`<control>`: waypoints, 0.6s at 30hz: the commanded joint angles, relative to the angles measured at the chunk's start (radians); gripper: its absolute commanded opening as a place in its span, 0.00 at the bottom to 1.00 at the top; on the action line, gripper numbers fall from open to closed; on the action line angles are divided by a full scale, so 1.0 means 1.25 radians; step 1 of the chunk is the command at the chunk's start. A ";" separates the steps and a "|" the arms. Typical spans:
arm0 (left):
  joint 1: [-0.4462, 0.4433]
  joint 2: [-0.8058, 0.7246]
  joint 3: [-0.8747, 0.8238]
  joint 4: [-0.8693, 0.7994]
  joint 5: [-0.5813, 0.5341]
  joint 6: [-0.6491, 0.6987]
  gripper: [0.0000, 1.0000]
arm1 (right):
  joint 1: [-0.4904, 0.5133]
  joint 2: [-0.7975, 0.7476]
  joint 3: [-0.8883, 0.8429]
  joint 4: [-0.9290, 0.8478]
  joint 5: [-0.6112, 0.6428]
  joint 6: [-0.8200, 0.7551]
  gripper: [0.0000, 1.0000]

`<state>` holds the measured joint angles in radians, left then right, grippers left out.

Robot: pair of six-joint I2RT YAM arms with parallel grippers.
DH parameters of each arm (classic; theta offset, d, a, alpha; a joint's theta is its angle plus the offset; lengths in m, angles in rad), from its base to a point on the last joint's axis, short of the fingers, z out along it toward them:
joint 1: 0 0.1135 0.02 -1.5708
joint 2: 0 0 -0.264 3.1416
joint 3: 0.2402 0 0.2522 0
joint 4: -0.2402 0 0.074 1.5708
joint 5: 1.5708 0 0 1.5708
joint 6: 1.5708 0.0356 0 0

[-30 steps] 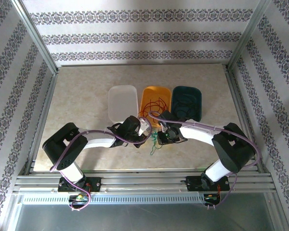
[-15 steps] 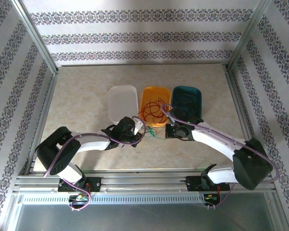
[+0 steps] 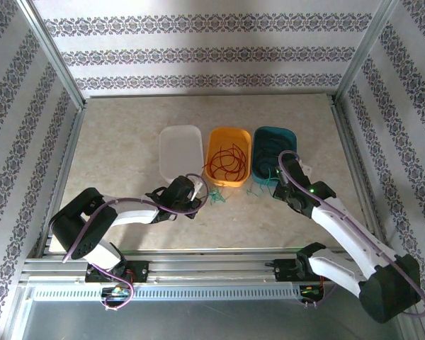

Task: Untangle the cables

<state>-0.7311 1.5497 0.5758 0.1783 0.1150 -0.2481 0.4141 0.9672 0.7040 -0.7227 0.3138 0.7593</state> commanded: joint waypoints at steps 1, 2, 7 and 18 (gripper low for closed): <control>0.009 -0.012 -0.008 -0.037 -0.009 -0.009 0.00 | -0.006 -0.057 -0.018 0.013 0.019 0.016 0.00; 0.009 -0.015 -0.012 -0.026 -0.001 -0.006 0.00 | -0.006 -0.081 -0.026 0.044 0.002 0.002 0.01; 0.009 -0.048 -0.042 0.052 0.036 0.013 0.00 | -0.005 -0.105 -0.015 0.184 -0.113 -0.057 0.03; 0.009 -0.247 -0.094 0.057 -0.335 -0.118 0.55 | 0.125 0.299 0.247 0.378 -0.272 -0.079 0.02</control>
<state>-0.7307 1.3239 0.4789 0.2344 -0.0441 -0.2977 0.5396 1.2423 0.9176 -0.3435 0.0338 0.6739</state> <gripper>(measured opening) 0.534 0.043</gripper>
